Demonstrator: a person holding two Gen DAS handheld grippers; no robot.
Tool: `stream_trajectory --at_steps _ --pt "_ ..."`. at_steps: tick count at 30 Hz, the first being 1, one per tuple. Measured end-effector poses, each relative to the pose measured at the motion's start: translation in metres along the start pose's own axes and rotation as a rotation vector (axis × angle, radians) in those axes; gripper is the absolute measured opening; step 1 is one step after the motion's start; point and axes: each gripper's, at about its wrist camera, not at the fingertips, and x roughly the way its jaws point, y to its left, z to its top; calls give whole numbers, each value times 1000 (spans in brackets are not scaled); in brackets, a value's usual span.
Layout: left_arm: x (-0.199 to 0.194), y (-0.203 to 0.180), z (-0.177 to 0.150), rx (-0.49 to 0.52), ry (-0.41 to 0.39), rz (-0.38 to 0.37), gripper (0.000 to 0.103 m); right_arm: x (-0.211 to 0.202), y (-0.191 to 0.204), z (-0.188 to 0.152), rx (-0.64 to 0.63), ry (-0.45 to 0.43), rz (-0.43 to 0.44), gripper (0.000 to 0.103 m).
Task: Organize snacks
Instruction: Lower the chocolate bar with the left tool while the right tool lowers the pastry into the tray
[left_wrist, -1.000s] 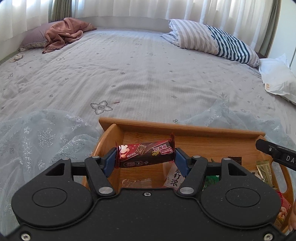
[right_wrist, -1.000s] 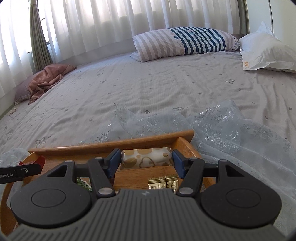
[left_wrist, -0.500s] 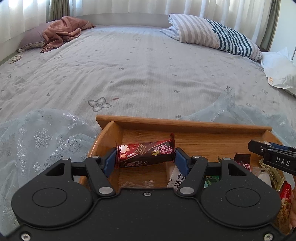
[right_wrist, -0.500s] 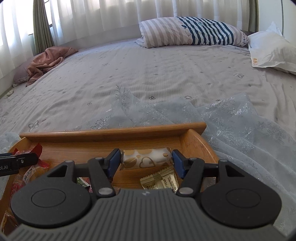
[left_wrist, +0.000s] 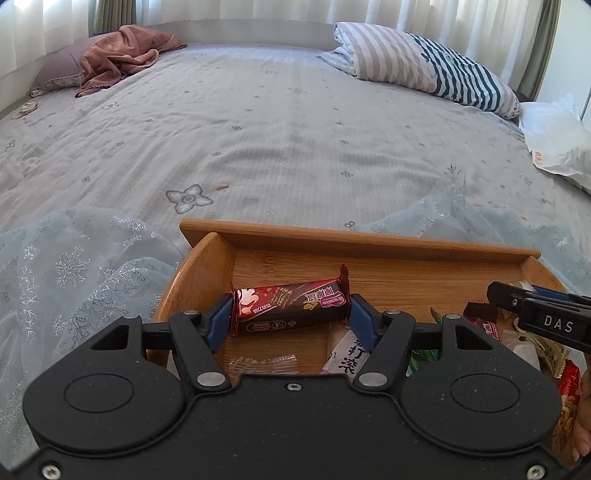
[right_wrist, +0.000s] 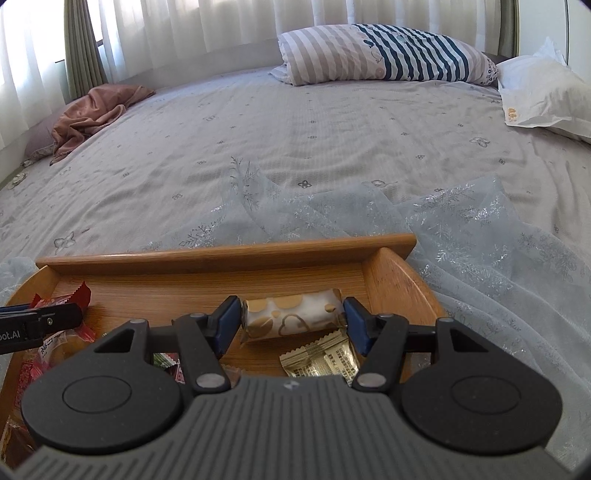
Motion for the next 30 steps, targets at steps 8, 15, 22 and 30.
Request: stream_trajectory --at_steps 8,15,22,30 --pt "1 -1 0 0 3 2 64 0 0 -2 3 -3 3 65" --pt "1 -3 -1 12 2 8 67 0 1 -2 6 -6 4 65" --pt "2 -5 -1 19 5 -1 73 -2 2 -1 0 -15 9 68" --pt "-1 -6 -1 20 9 -21 85 -6 0 -1 12 -33 15 79"
